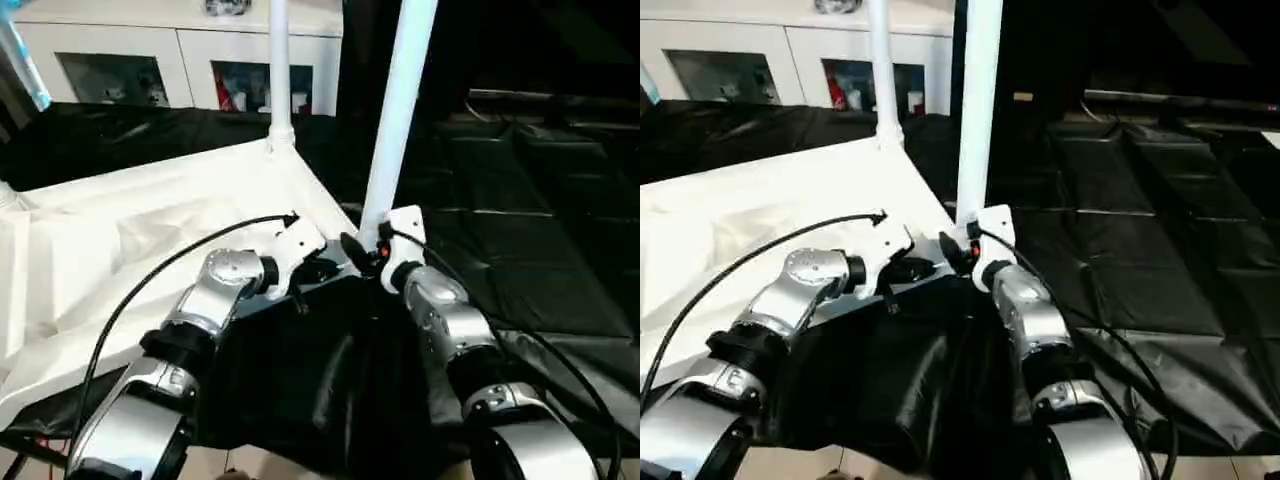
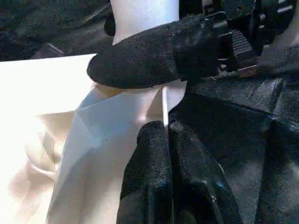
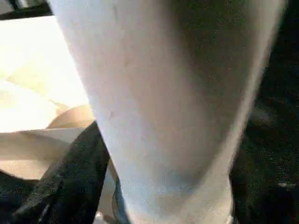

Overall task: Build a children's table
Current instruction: Rotate leg to tighten

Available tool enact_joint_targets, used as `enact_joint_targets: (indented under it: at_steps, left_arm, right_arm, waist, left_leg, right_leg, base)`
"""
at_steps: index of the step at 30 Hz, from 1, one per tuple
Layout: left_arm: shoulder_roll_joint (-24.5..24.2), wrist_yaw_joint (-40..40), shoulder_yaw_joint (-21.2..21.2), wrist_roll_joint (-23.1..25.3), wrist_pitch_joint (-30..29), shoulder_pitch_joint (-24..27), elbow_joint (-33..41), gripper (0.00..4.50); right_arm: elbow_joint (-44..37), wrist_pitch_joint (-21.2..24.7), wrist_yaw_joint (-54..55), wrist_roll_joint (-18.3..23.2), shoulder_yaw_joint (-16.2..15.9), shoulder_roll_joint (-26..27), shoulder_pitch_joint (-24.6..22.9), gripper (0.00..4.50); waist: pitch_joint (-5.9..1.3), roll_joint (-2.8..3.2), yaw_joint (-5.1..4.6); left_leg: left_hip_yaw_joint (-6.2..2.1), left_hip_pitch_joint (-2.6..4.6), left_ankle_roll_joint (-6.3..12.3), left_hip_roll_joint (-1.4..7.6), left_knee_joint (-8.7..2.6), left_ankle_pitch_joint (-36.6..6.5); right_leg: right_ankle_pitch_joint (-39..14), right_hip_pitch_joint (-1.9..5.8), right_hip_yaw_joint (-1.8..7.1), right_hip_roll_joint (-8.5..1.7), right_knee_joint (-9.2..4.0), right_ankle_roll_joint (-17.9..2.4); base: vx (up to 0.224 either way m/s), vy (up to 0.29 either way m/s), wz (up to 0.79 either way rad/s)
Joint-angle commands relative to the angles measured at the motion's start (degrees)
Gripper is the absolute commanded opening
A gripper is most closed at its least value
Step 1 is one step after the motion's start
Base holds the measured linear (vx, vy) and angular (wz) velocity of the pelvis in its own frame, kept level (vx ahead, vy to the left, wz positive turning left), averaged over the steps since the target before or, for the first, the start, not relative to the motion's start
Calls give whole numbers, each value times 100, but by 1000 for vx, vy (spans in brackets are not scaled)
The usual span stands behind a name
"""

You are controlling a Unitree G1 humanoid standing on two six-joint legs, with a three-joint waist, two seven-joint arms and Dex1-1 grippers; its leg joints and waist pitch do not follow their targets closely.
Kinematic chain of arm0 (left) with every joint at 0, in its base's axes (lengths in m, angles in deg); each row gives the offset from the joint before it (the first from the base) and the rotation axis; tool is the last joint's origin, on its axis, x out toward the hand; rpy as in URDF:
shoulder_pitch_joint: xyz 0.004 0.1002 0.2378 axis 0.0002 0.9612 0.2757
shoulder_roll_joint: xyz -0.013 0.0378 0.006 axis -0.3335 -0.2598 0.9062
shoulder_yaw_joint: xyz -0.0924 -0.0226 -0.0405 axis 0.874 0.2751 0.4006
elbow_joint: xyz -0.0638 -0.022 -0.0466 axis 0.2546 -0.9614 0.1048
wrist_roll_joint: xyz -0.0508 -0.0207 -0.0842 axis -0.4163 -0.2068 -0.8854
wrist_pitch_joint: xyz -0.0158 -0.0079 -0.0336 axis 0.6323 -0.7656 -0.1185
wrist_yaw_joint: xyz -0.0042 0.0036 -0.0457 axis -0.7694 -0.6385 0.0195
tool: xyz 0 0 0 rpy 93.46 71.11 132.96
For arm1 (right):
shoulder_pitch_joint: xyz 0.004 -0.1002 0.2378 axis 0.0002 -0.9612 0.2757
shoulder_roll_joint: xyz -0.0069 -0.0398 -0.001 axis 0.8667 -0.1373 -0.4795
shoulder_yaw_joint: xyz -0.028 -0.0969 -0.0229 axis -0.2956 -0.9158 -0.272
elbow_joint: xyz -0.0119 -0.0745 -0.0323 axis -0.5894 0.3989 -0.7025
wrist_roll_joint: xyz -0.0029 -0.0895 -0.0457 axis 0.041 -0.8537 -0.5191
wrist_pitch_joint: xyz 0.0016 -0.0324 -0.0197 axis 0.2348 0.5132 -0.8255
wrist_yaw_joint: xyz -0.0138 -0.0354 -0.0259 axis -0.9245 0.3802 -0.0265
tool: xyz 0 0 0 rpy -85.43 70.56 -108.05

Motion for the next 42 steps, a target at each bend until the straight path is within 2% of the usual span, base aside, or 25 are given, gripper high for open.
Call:
enact_joint_targets:
  at_steps: [1, 5, 6, 7, 8, 9, 11, 14, 15, 19, 20, 24, 25, 28, 29, 30, 34, 37, 40, 41, 42]
  left_arm:
    - [190, 467, -154, -351, 362, -6, 404, 0]
    - [-72, 964, -203, -455, 431, 168, 586, 0]
    - [-109, 1032, -202, -455, 438, 188, 598, 0]
    - [-158, 1102, -201, -453, 434, 208, 611, 0]
    - [-282, 1265, -199, -459, 460, 255, 642, 0]
    - [-282, 1265, -199, -459, 460, 255, 642, 0]
    - [-437, 1474, -207, -476, 462, 317, 704, 0]
    - [-606, 1720, -238, -517, 425, 396, 838, 0]
    - [-662, 1799, -242, -538, 400, 423, 889, 0]
    - [-788, 2030, -269, -611, 328, 493, 1034, 0]
    - [-792, 2046, -275, -617, 322, 498, 1050, 0]
    - [-788, 2010, -263, -600, 321, 551, 1089, 0]
    - [-787, 1997, -264, -596, 323, 551, 1087, 0]
    - [-719, 1650, -243, -482, 388, 514, 925, 0]
    - [-695, 1566, -233, -456, 406, 503, 884, 0]
    - [-648, 1468, -207, -432, 396, 490, 849, 0]
    - [-538, 1266, -182, -387, 381, 447, 785, 0]
    - [-385, 956, -152, -324, 351, 348, 684, 0]
    - [-130, 425, -142, -207, 298, 129, 429, 0]
    - [-40, 268, -145, -180, 261, 45, 337, 0]
    - [79, 68, -138, -144, 209, -59, 218, 0]
  right_arm:
    - [3, 65, -484, -23, -401, 69, -81, 388]
    - [-464, 222, -1503, 65, -625, -395, -352, 388]
    - [-537, 273, -1675, 80, -641, -457, -393, 388]
    - [-662, 341, -1924, 119, -688, -541, -459, 388]
    - [-944, 443, -2418, 171, -809, -751, -608, 388]
    - [-944, 443, -2418, 171, -809, -751, -608, 388]
    - [-1231, 522, -2922, 259, -933, -1006, -757, 388]
    - [-1490, 633, -3356, 404, -992, -1190, -864, 388]
    - [-1568, 659, -3480, 426, -1019, -1246, -893, 388]
    - [-1738, 773, -3808, 467, -1099, -1384, -948, 388]
    - [-1750, 794, -3834, 469, -1103, -1402, -952, 373]
    - [-1772, 801, -3699, 400, -1093, -1395, -985, 360]
    - [-1772, 798, -3692, 396, -1096, -1395, -987, 338]
    - [-1767, 752, -3493, 320, -1109, -1339, -1011, 330]
    - [-1767, 749, -3447, 307, -1110, -1316, -1020, 308]
    - [-1764, 741, -3371, 279, -1106, -1281, -1036, 308]
    - [-1686, 696, -3033, 203, -1056, -1164, -1057, 279]
    - [-1506, 610, -2496, 129, -941, -947, -1042, 268]
    - [-960, 611, -1362, -13, -705, -594, -853, 266]
    - [-787, 637, -1015, -23, -618, -474, -777, 265]
    - [-606, 680, -644, 18, -490, -318, -686, 265]
  waist:
    - [-405, 47, 23]
    - [-403, 5, 30]
    - [-409, 23, 41]
    - [-397, 13, 38]
    - [-385, 9, 49]
    - [-376, 10, 79]
    - [-377, -12, 113]
    - [-377, -9, 137]
    - [-377, -11, 151]
    - [-388, 5, 174]
    - [-384, 1, 175]
    - [-387, -5, 198]
    - [-387, -1, 203]
    - [-388, -10, 202]
    - [-390, -4, 208]
    - [-384, 22, 217]
    - [-375, -6, 220]
    - [-371, -12, 210]
    - [-352, 0, 172]
    - [-348, 44, 137]
    - [-354, 34, 126]
  left_leg:
    - [-41, 15, 179, 201, -357, -1553]
    - [-35, -4, 298, 211, -348, -1429]
    - [-31, 4, 347, 214, -340, -1385]
    - [-28, 4, 358, 218, -346, -1421]
    - [-26, 14, 348, 217, -353, -1512]
    - [-21, 23, 341, 229, -352, -1571]
    - [-26, 14, 321, 235, -356, -1565]
    - [-30, 22, 266, 238, -362, -1574]
    - [-35, 17, 267, 238, -365, -1543]
    - [-28, 7, 288, 246, -361, -1438]
    - [-24, 15, 279, 247, -358, -1461]
    - [-25, 20, 216, 236, -355, -1457]
    - [-29, 23, 209, 238, -359, -1450]
    - [-28, 22, 204, 233, -356, -1403]
    - [-27, 27, 201, 233, -354, -1416]
    - [-34, 36, 175, 234, -361, -1493]
    - [-44, 45, 111, 228, -373, -1628]
    - [-50, 40, 67, 221, -379, -1649]
    - [-53, 68, -17, 204, -384, -1817]
    - [-71, 77, -87, 197, -388, -1933]
    - [-77, 88, -86, 190, -382, -1989]
  right_leg:
    - [-1359, 321, 312, -340, -408, -1258]
    - [-1255, 345, 313, -337, -389, -1276]
    - [-1208, 340, 318, -339, -381, -1290]
    - [-1265, 329, 316, -333, -391, -1295]
    - [-1436, 328, 309, -325, -410, -1266]
    - [-1583, 322, 311, -332, -424, -1227]
    - [-1748, 326, 310, -347, -430, -1149]
    - [-1850, 302, 313, -354, -436, -1102]
    - [-1827, 321, 312, -354, -434, -1099]
    - [-1593, 311, 306, -333, -400, -1172]
    - [-1604, 300, 308, -340, -400, -1186]
    - [-1721, 299, 313, -351, -413, -1136]
    - [-1718, 299, 313, -352, -412, -1131]
    - [-1661, 296, 314, -345, -410, -1117]
    - [-1682, 294, 314, -352, -413, -1116]
    - [-1809, 290, 312, -351, -427, -1078]
    - [-2081, 281, 311, -352, -460, -954]
    - [-2144, 279, 311, -356, -468, -921]
    - [-2492, 234, 306, -358, -511, -822]
    - [-2606, 239, 292, -354, -539, -790]
    - [-2670, 235, 286, -355, -544, -756]
  base:
    - [0, 0, 0]
    - [0, 0, 0]
    - [0, 0, 0]
    - [0, 0, 0]
    - [0, 0, 0]
    - [0, 0, 0]
    - [0, 0, 0]
    - [0, 0, 0]
    - [0, 0, 0]
    - [0, 0, 0]
    - [0, 0, 0]
    - [0, 0, 0]
    - [0, 0, 0]
    - [0, 0, 0]
    - [0, 0, 0]
    - [0, 0, 0]
    - [0, 0, 0]
    - [0, 0, 0]
    - [0, 0, 0]
    - [0, 0, 0]
    - [0, 0, 0]
